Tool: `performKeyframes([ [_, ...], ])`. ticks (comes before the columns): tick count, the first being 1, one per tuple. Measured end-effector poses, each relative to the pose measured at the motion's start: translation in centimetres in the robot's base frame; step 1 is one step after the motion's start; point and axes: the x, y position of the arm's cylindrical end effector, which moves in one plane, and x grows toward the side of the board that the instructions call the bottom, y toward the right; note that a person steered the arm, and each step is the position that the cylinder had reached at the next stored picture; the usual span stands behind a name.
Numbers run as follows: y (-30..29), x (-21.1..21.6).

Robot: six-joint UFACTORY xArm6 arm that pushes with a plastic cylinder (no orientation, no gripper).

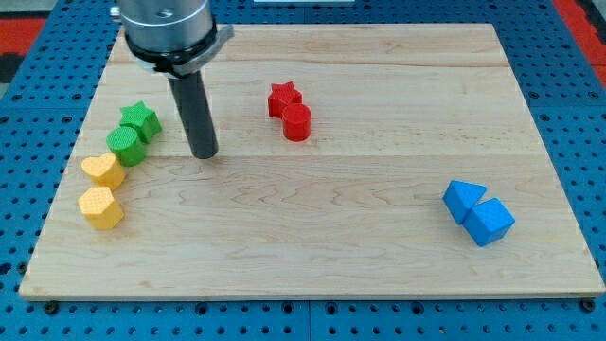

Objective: Separate the red star and red circle

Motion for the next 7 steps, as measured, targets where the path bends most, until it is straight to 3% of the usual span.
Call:
performKeyframes([
  [2,0.2,0.0],
  [4,2.4,-2.8],
  [5,8.2,-3.6],
  [7,12.9,-5.1],
])
